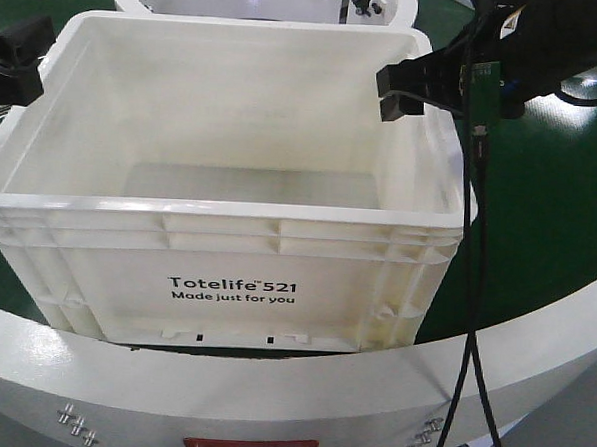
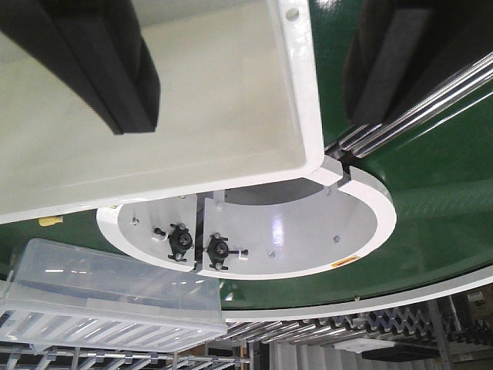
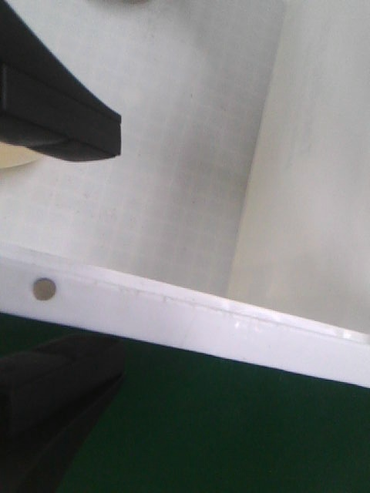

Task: Place moving items into box and shelve
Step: 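Move both grippers down onto the crate's opposite rims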

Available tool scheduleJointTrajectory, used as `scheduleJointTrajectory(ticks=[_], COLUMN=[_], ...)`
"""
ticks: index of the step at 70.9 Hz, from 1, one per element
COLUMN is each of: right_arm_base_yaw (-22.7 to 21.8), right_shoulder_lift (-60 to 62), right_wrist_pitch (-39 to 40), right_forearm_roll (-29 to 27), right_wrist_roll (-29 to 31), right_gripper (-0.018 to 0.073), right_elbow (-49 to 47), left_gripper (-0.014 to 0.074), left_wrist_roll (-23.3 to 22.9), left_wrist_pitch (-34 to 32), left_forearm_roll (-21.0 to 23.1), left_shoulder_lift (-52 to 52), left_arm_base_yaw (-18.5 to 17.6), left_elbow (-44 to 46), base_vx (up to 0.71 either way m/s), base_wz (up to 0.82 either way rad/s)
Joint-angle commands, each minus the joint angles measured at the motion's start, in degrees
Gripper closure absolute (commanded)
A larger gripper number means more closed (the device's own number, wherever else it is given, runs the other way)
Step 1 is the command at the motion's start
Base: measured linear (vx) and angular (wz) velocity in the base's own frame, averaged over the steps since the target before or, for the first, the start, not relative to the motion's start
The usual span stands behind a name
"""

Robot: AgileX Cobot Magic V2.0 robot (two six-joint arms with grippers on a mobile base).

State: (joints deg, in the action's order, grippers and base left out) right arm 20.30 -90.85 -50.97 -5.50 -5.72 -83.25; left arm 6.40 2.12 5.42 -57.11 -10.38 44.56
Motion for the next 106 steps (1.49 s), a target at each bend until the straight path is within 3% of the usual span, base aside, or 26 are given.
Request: scheduleJointTrajectory(ticks=[1, 26, 54, 68, 87, 106], right_arm_base_yaw=[0.0, 0.0, 0.0, 0.0, 0.0, 0.0], right_shoulder_lift=[1.4, -4.8, -6.6, -6.6, -6.6, -6.6], right_wrist_pitch=[2.9, -6.3, -6.3, -6.4, -6.9, -6.9], right_forearm_roll=[0.4, 0.9, 1.5, 1.8, 2.6, 2.6], right_wrist_roll=[-0.3, -0.5, -0.5, -0.5, 0.1, 0.3], right_gripper=[0.0036, 0.0036, 0.0062, 0.0219, 0.0575, 0.0566], right_elbow=[-2.1, -11.5, -11.9, -11.9, -11.9, -11.9], left_gripper=[0.0012, 0.0012, 0.0012, 0.0012, 0.0012, 0.0012], left_wrist_roll=[-0.3, -0.3, -0.3, -0.3, -0.3, -0.5], left_wrist_pitch=[-4.6, -4.2, -3.9, -3.8, -3.1, -2.4], left_forearm_roll=[0.2, 0.2, 0.2, 0.2, 0.2, 0.3], left_shoulder_lift=[1.1, 1.1, 1.1, 1.1, 1.1, 1.1], left_arm_base_yaw=[-0.1, -0.1, -0.1, -0.1, -0.1, -0.1], left_elbow=[1.6, 1.6, 1.6, 1.6, 1.6, 1.6], base_vx=[0.00, 0.00, 0.00, 0.00, 0.00, 0.00], base_wz=[0.00, 0.00, 0.00, 0.00, 0.00, 0.00])
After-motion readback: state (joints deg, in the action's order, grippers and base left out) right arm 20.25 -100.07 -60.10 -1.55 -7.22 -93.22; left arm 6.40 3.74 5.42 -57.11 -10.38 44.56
